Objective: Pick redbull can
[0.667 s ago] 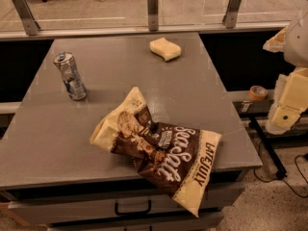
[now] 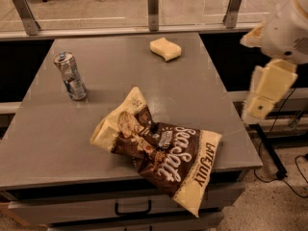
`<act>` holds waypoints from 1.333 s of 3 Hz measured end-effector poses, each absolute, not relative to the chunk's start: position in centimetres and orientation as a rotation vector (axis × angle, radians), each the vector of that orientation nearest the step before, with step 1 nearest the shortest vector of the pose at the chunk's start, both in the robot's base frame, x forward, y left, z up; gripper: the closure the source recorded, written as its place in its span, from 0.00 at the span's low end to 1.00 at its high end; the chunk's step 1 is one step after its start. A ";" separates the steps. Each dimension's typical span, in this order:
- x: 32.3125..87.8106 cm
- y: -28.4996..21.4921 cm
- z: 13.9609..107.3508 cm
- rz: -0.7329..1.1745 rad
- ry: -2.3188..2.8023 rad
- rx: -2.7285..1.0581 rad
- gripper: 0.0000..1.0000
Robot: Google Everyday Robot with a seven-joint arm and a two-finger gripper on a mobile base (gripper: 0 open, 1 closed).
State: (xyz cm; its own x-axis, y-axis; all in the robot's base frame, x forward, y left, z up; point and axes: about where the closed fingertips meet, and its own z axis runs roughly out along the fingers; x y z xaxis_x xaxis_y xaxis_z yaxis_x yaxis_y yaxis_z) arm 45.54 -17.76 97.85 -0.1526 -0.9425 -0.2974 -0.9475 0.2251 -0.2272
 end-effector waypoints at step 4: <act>55.0 2.7 97.0 0.292 1.771 -1.539 0.00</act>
Offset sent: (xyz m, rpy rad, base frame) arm 0.1003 0.2143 -0.0308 0.5731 -0.1171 0.2266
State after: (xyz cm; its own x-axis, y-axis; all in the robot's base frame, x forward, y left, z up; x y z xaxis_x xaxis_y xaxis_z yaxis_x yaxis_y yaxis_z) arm 54.95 2.72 97.01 0.0129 -0.7482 -0.6633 -0.9218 0.2482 -0.2978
